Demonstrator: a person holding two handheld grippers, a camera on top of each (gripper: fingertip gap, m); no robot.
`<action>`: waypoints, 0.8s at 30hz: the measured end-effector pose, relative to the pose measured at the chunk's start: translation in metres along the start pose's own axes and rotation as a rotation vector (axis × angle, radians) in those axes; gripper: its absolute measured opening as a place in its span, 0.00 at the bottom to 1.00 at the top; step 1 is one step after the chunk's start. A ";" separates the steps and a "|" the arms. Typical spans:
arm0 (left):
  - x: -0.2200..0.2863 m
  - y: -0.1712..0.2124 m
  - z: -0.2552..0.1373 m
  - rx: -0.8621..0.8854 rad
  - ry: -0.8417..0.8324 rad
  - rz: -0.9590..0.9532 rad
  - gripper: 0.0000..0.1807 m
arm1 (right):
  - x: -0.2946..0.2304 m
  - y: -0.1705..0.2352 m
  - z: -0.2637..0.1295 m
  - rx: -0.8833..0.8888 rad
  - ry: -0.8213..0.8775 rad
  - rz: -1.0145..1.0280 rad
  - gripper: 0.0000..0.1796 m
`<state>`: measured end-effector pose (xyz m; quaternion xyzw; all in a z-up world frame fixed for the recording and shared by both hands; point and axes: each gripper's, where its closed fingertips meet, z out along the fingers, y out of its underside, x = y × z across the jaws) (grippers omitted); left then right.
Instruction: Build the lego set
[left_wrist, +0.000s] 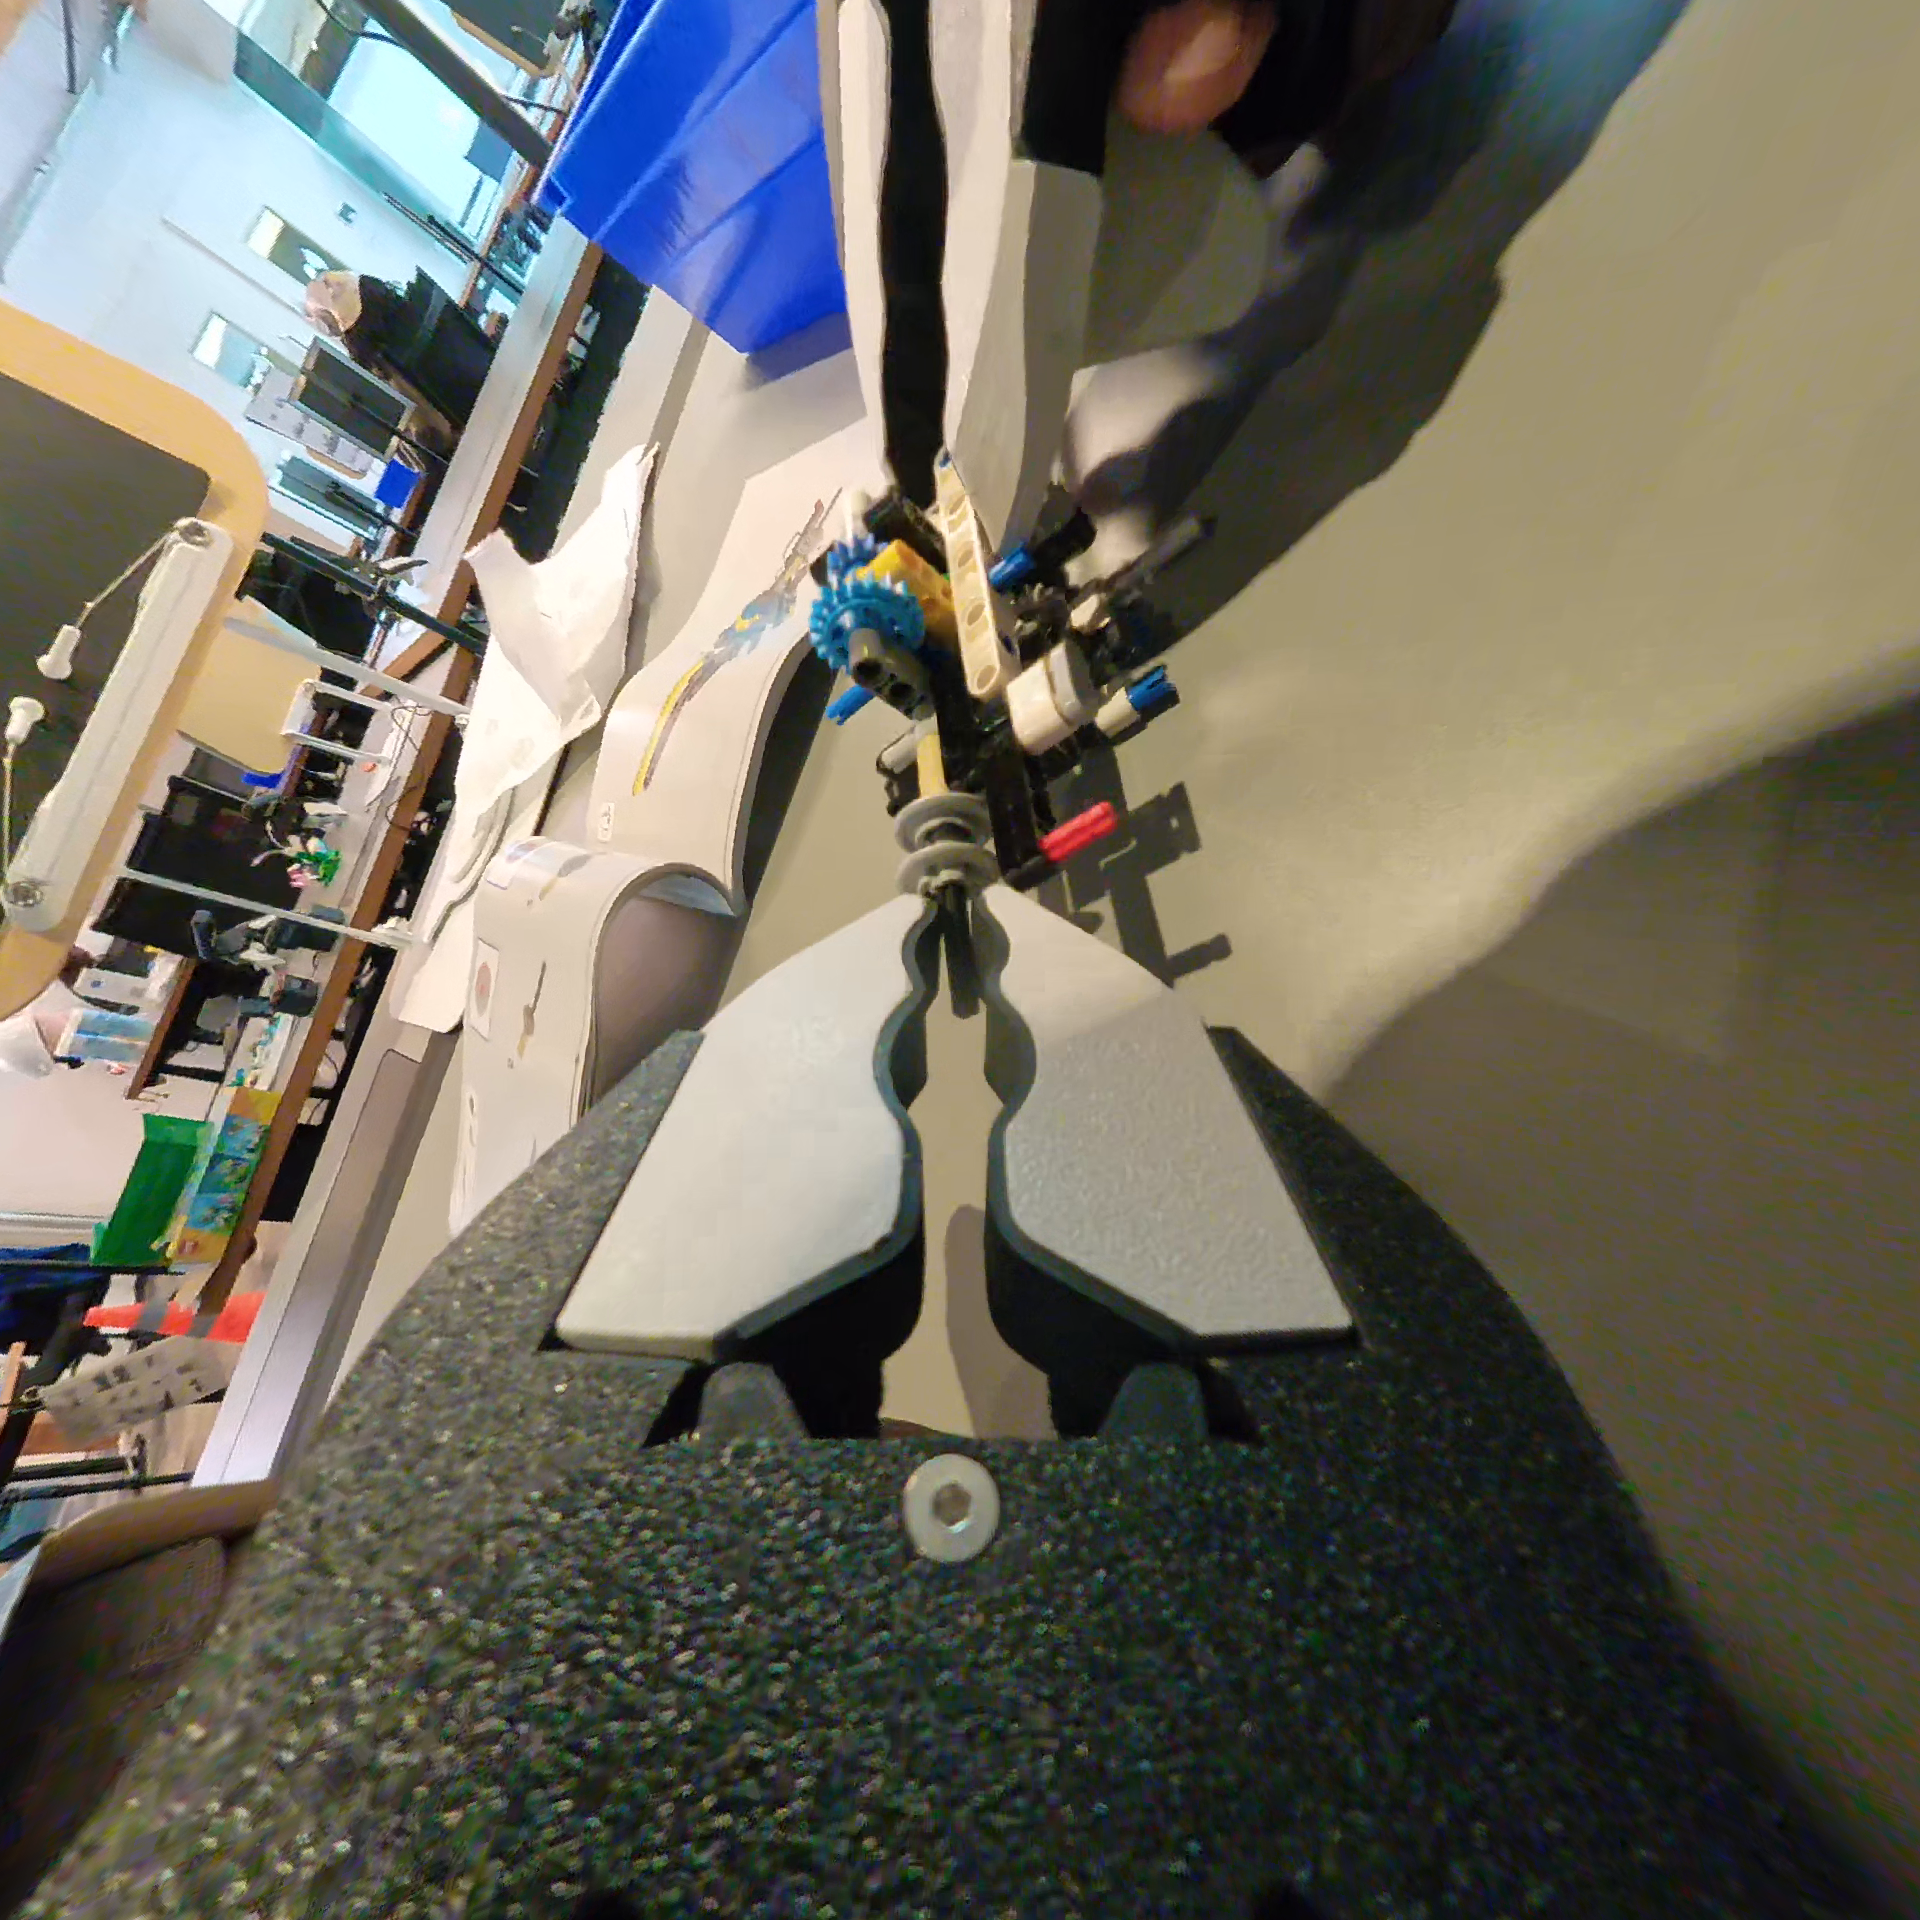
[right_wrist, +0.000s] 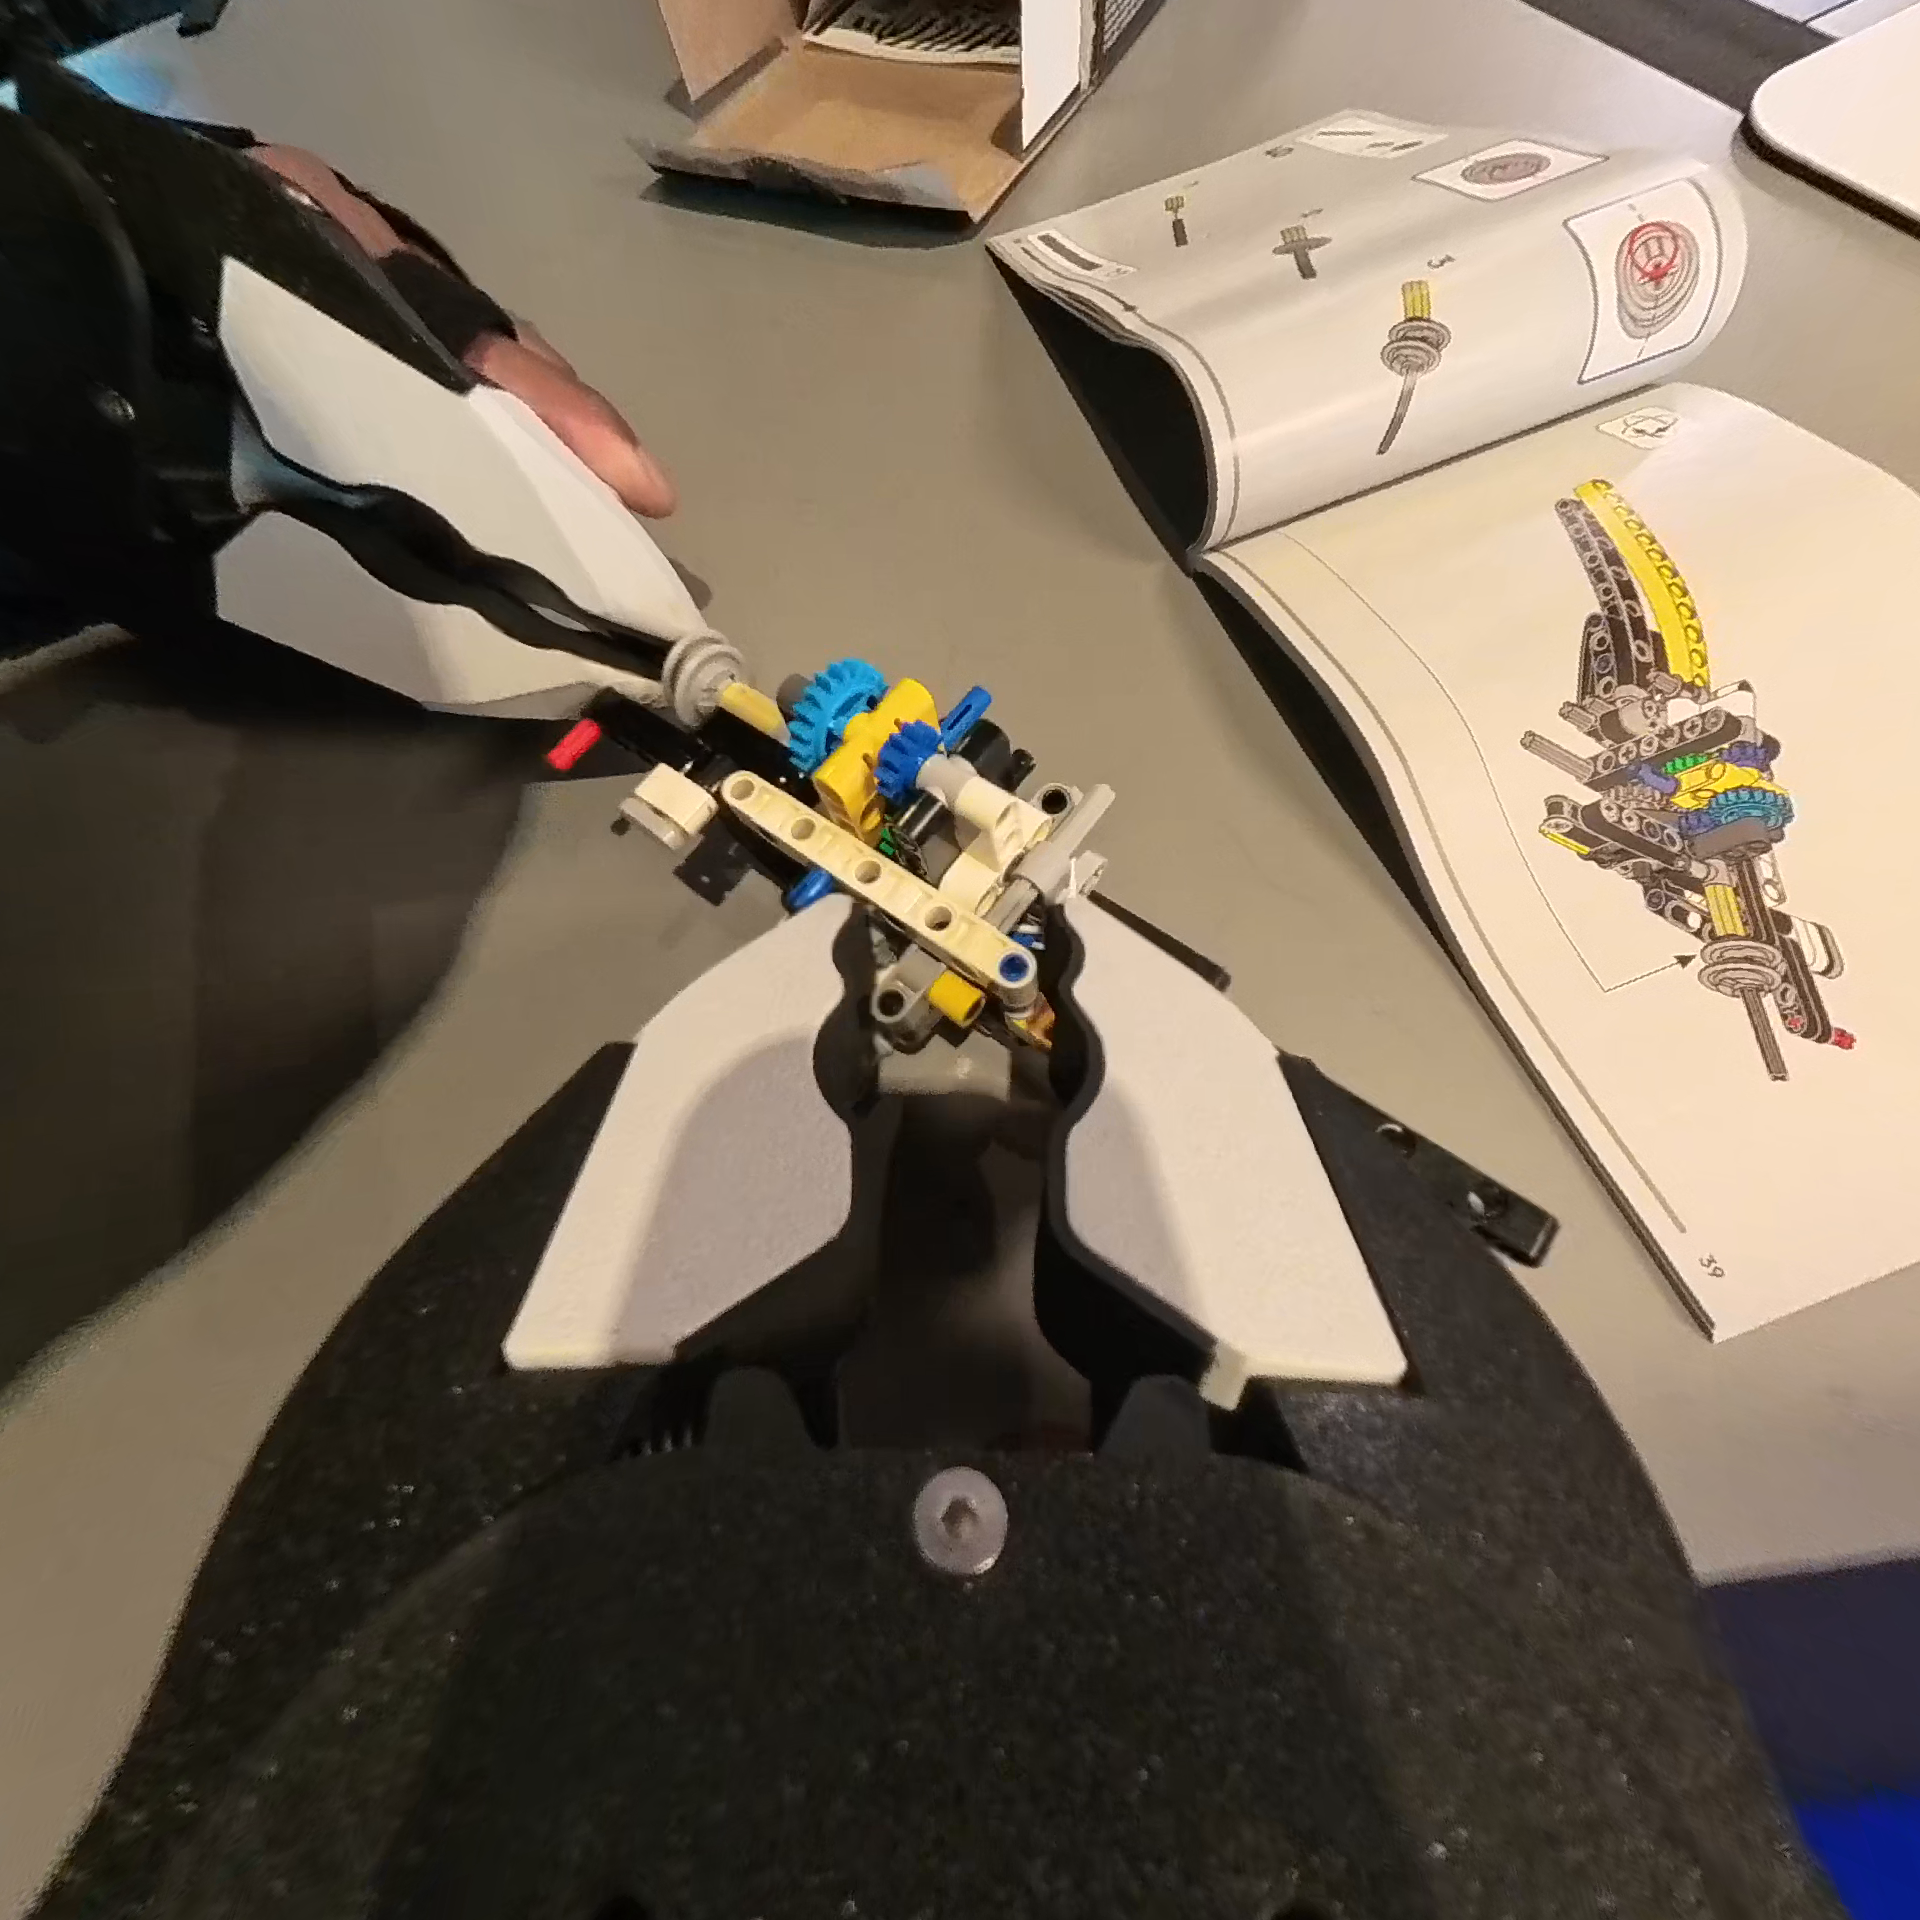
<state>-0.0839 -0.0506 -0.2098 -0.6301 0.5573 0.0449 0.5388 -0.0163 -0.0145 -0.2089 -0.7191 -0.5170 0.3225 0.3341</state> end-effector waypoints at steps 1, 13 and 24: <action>0.000 0.001 -0.001 -0.004 0.001 -0.005 0.03 | -0.001 0.001 0.000 -0.003 -0.007 0.000 0.17; 0.000 0.013 -0.022 -0.058 0.002 -0.099 0.10 | 0.000 0.004 -0.010 -0.015 0.038 -0.005 0.17; 0.010 0.004 -0.021 -0.055 0.088 -0.157 0.06 | -0.006 0.015 -0.006 -0.091 0.079 -0.033 0.13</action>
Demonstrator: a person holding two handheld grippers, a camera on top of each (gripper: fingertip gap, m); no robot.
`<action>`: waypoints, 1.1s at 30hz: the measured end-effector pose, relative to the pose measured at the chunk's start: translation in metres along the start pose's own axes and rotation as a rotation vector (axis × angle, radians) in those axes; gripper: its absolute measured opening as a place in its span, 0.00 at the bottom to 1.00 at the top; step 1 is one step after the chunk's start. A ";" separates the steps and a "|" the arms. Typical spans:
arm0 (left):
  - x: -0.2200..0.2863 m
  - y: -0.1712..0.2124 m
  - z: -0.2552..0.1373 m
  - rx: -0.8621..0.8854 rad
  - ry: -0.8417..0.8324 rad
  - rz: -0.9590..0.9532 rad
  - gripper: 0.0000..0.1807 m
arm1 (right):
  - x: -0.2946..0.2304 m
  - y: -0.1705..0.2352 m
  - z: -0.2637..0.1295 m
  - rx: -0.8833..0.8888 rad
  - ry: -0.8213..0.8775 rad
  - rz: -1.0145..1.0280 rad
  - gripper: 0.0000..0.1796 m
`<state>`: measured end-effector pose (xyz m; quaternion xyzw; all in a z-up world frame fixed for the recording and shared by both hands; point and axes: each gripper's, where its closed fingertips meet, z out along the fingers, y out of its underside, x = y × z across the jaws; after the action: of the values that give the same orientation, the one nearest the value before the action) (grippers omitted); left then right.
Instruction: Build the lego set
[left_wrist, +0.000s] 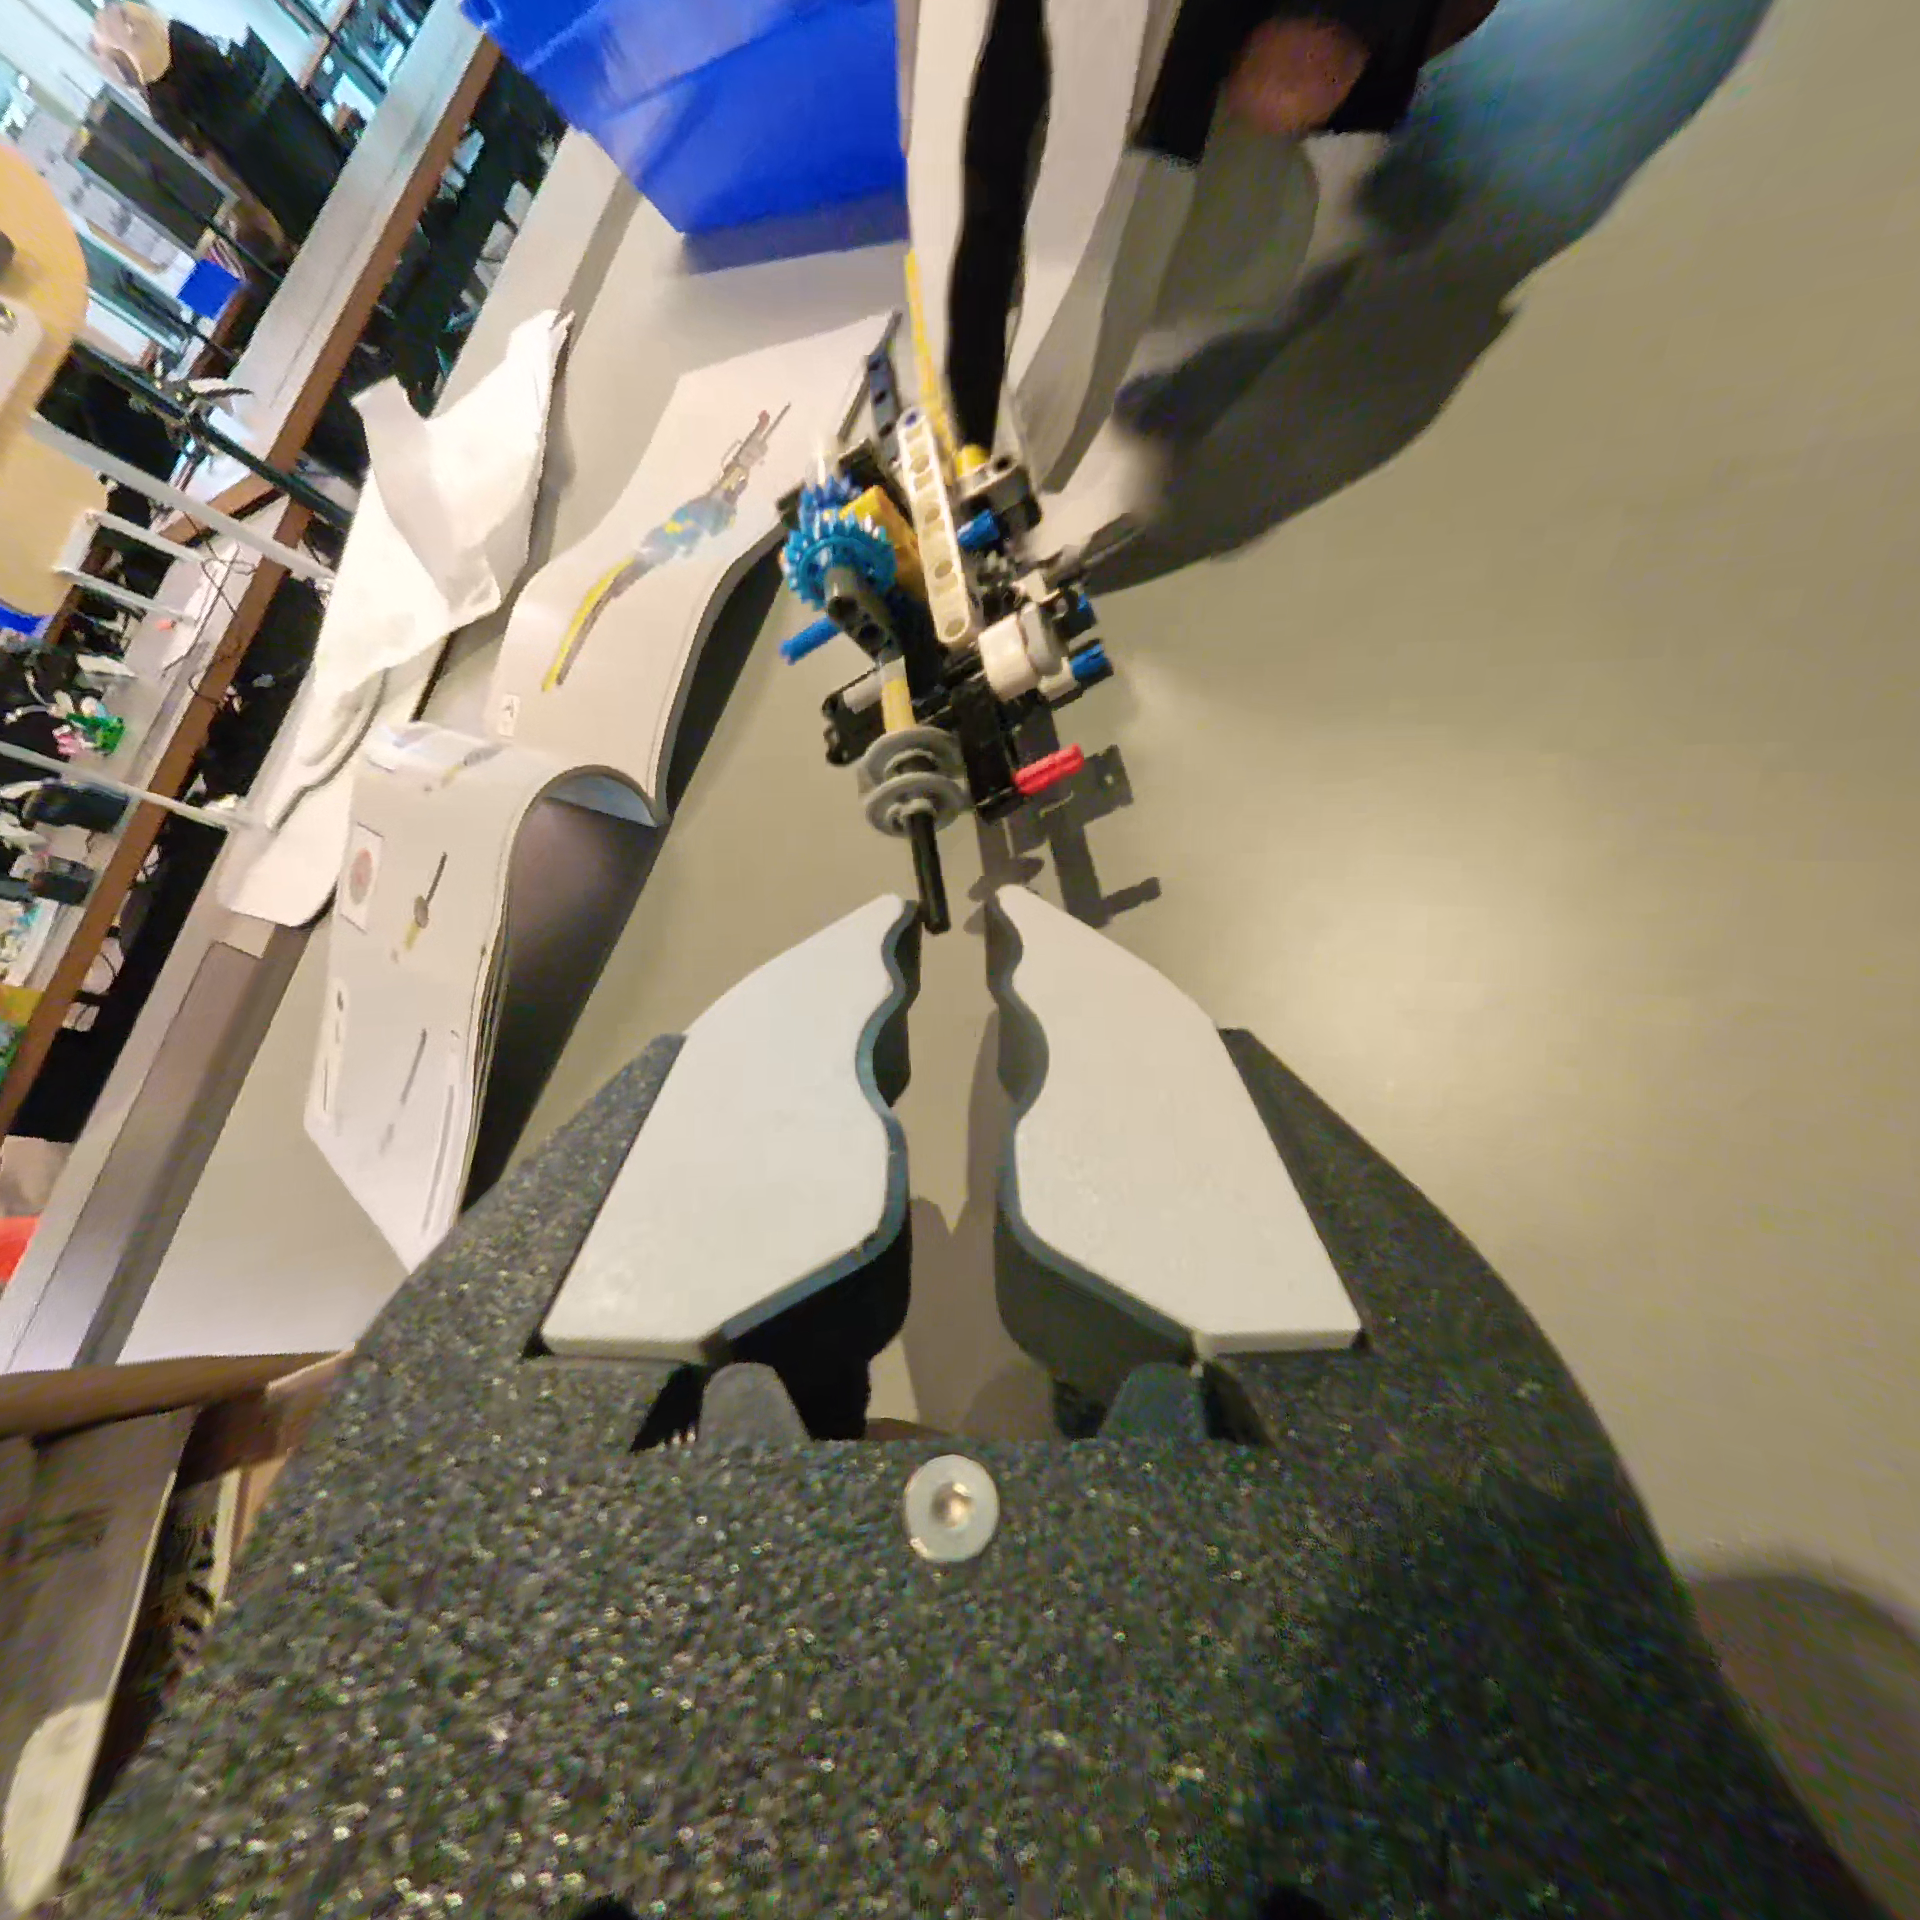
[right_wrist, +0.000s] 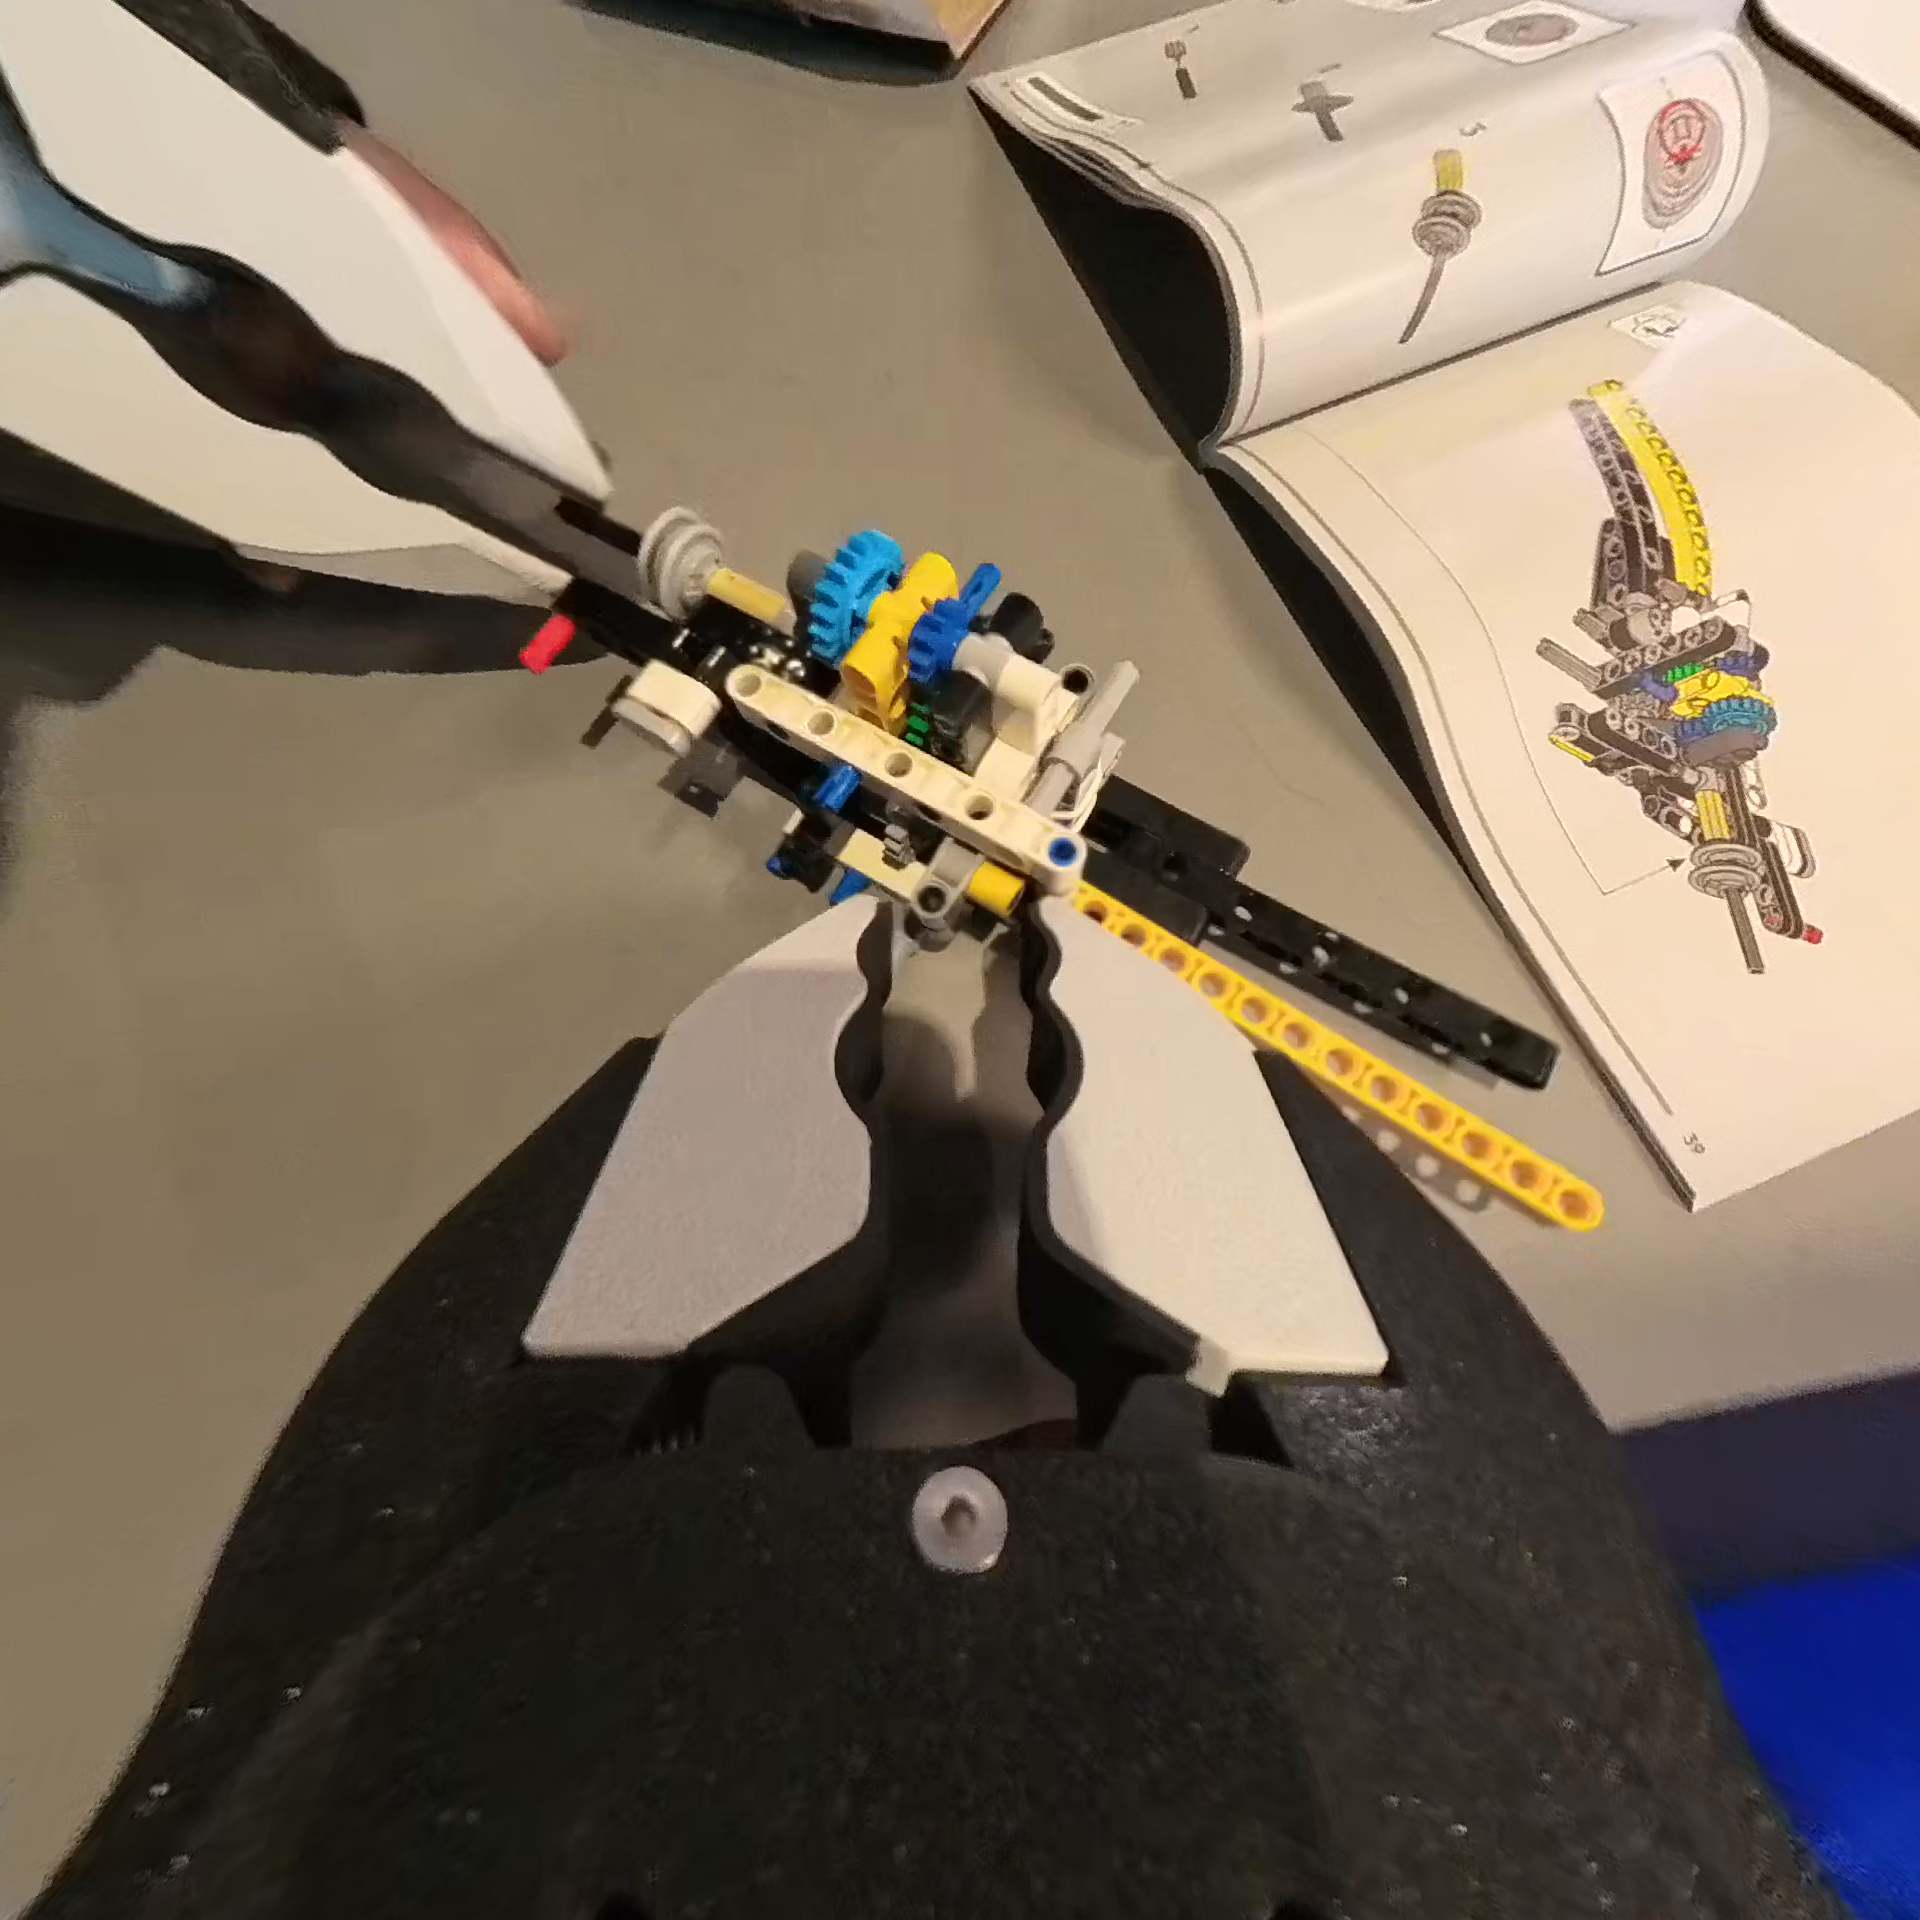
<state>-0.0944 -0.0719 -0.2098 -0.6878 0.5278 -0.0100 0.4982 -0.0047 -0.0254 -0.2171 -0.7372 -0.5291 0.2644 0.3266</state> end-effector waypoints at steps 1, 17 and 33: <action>0.002 -0.003 -0.002 0.012 0.007 0.003 0.06 | 0.000 0.000 0.002 -0.008 -0.002 -0.004 0.13; 0.025 -0.025 -0.022 0.130 0.091 -0.097 0.06 | -0.007 -0.004 0.003 -0.038 -0.032 -0.051 0.13; -0.042 -0.027 -0.026 0.148 0.078 -0.236 0.09 | -0.050 -0.001 0.026 -0.081 -0.094 -0.096 0.15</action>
<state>-0.1074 -0.0596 -0.1563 -0.7055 0.4603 -0.1340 0.5219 -0.0396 -0.0669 -0.2309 -0.7103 -0.5890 0.2611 0.2834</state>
